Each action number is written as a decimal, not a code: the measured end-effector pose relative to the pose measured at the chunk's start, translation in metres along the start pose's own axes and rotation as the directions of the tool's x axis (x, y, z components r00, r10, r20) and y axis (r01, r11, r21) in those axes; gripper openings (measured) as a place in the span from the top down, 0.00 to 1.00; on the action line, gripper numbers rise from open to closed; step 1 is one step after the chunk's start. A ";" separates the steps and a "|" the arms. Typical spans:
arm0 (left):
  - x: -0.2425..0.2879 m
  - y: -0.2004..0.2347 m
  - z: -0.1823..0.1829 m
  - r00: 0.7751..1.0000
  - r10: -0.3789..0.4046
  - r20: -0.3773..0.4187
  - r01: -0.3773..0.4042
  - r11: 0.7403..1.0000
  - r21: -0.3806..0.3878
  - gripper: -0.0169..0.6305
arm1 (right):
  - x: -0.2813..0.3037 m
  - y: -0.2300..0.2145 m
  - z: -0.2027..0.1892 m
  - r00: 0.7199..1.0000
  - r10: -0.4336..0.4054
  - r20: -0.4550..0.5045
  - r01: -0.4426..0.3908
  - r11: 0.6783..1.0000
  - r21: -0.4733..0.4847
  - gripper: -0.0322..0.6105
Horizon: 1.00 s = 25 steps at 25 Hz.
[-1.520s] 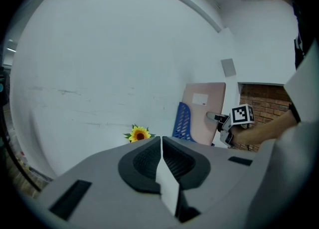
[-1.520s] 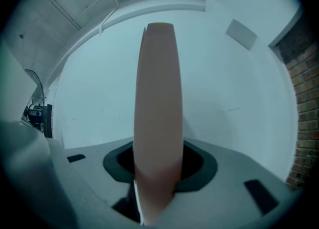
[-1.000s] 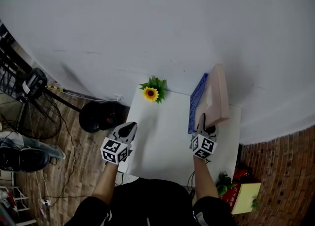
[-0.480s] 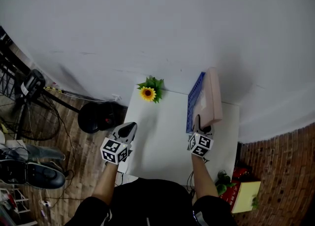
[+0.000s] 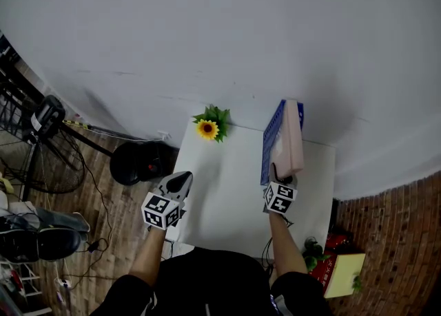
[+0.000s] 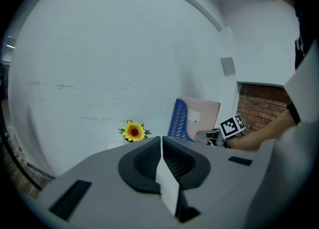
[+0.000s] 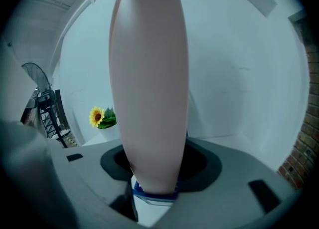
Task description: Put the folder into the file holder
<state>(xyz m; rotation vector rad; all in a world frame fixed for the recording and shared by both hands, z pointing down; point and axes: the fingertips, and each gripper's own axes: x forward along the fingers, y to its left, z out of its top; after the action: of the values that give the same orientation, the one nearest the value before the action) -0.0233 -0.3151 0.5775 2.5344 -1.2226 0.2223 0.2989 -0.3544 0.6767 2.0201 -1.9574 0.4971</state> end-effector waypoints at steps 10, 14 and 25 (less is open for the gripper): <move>-0.003 -0.010 -0.003 1.000 -0.018 -0.002 0.018 1.000 0.000 0.93 | -0.003 0.005 -0.010 0.997 0.051 -0.056 -0.052 0.999 -0.004 0.58; -0.002 -0.015 0.000 1.000 -0.031 0.004 0.031 1.000 0.005 0.93 | -0.016 0.006 -0.008 0.999 0.044 -0.027 -0.044 0.999 -0.004 0.58; 0.001 -0.031 0.006 0.997 -0.075 0.026 0.075 0.997 0.018 0.93 | -0.068 0.008 -0.005 0.998 0.064 0.022 -0.063 0.998 -0.028 0.59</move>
<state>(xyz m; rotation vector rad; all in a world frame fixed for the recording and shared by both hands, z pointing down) 0.0015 -0.2992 0.5657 2.5997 -1.1370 0.1827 0.2891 -0.2917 0.6515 1.9607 -2.0363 0.4607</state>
